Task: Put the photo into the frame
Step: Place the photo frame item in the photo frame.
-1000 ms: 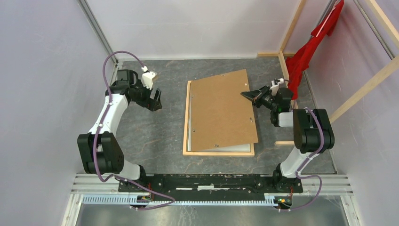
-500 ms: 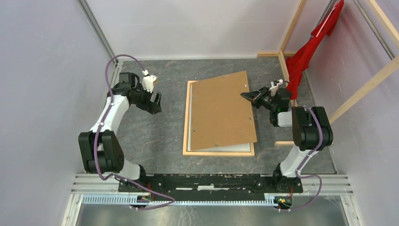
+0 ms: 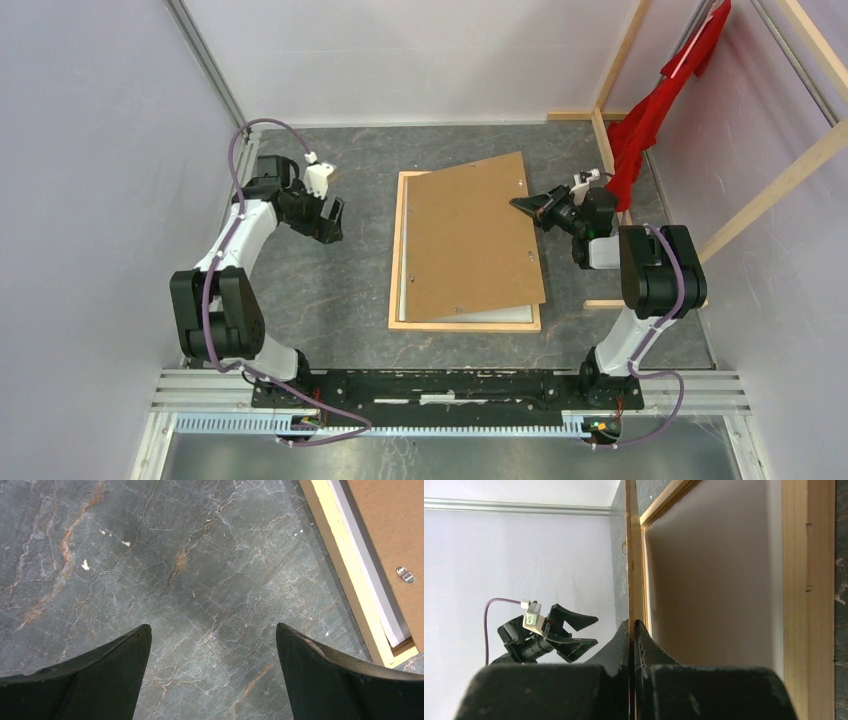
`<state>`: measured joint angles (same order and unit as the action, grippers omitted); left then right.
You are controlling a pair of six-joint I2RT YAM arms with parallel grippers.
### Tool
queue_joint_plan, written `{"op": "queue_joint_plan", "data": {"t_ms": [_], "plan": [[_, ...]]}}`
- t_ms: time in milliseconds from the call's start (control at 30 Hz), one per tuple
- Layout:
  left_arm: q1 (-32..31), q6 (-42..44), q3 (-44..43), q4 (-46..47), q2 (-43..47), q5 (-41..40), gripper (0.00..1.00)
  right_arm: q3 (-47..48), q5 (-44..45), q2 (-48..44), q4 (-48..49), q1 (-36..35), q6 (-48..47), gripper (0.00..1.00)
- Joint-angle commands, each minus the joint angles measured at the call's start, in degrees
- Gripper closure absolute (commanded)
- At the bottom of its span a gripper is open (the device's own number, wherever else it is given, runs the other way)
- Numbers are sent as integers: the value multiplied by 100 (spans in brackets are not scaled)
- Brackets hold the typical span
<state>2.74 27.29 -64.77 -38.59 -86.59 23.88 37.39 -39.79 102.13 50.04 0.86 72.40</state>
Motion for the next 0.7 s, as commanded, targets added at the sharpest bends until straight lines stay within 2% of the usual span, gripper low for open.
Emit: {"op": "queue_joint_plan", "data": {"t_ms": [0, 667], "plan": [[-19, -31, 46, 159, -95, -58, 0, 252, -75, -13, 415, -24, 126, 100], [-19, 101, 315, 281, 148, -37, 0, -28, 154, 63, 810, -355, 342, 100]]}}
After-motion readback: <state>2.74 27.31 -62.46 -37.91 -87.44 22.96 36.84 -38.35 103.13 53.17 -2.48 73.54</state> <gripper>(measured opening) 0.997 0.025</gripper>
